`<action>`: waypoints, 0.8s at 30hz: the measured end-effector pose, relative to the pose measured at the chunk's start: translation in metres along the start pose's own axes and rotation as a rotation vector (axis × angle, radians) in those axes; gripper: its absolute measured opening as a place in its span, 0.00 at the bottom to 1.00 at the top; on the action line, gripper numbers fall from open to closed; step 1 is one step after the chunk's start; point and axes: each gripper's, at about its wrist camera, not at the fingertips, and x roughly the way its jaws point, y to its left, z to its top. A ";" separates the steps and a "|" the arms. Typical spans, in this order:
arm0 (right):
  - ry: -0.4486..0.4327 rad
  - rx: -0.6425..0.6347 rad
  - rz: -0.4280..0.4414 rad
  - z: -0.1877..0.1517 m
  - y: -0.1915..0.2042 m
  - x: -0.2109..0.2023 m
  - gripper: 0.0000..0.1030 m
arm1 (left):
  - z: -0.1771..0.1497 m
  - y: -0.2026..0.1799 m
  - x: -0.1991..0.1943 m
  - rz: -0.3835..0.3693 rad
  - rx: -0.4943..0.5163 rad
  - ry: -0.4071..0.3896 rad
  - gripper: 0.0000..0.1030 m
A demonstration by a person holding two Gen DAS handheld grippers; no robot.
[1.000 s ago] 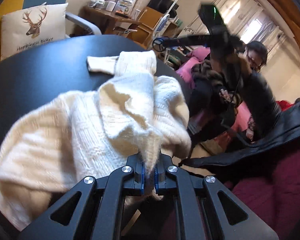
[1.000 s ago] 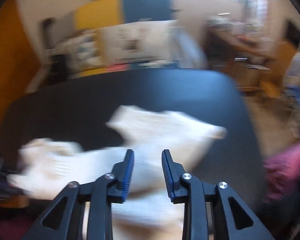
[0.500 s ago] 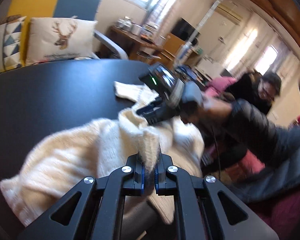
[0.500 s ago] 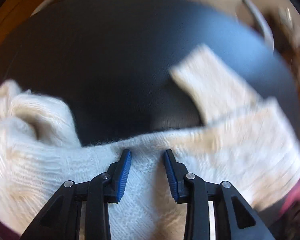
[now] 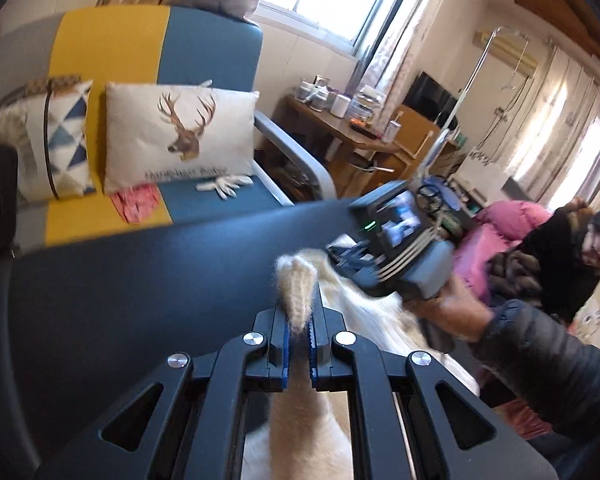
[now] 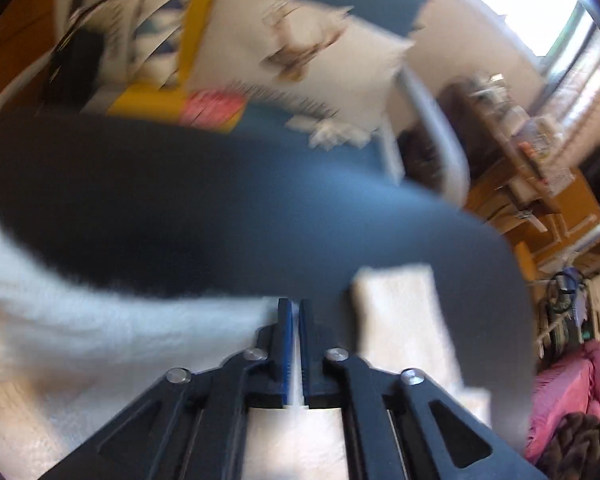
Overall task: Fold clothes
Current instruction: 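Spread the sweater flat on the table with both grippers, then release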
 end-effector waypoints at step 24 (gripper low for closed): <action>0.067 0.100 0.341 -0.088 0.040 -0.031 0.20 | -0.088 0.094 -0.054 0.158 -0.147 0.230 0.22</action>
